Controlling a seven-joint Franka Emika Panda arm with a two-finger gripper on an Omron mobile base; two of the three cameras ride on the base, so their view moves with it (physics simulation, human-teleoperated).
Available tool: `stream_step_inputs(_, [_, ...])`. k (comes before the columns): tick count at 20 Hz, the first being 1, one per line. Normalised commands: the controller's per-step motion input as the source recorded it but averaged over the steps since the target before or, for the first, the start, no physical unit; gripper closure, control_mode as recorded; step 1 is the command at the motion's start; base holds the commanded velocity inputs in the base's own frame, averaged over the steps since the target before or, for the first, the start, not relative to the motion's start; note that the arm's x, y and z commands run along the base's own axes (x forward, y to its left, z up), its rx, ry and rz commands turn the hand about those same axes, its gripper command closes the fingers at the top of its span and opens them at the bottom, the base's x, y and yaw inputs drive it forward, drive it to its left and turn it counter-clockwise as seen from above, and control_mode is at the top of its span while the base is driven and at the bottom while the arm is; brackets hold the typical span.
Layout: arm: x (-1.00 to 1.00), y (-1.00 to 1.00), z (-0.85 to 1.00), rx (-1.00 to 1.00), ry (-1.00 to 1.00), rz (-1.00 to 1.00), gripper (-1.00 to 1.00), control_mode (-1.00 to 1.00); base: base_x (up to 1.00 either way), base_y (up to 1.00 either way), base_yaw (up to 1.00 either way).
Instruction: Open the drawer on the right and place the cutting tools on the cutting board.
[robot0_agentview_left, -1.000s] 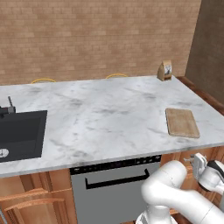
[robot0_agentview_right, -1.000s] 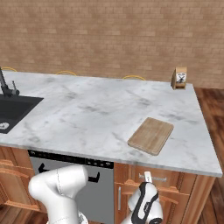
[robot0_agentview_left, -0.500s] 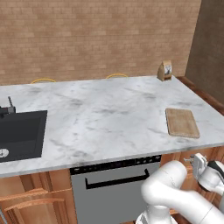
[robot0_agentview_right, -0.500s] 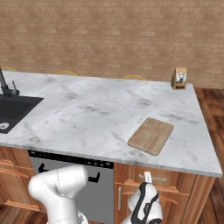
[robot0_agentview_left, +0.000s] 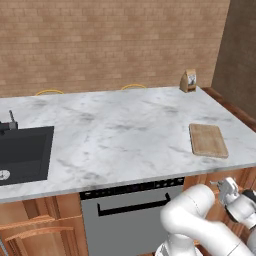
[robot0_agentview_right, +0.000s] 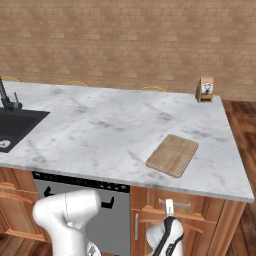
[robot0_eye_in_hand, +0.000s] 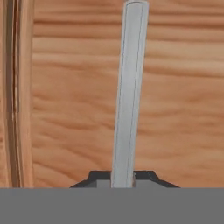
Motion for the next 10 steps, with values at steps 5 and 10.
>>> stream_step_inputs(5, [-0.05, 0.0, 0.31, 0.03, -0.18, -0.02, 1.0, -1.0, 0.0, 0.0, 0.0])
stream_step_inputs(10, [-0.35, -0.02, 0.53, 0.02, -0.17, -0.01, 1.0, -1.0, 0.0, 0.0, 0.0])
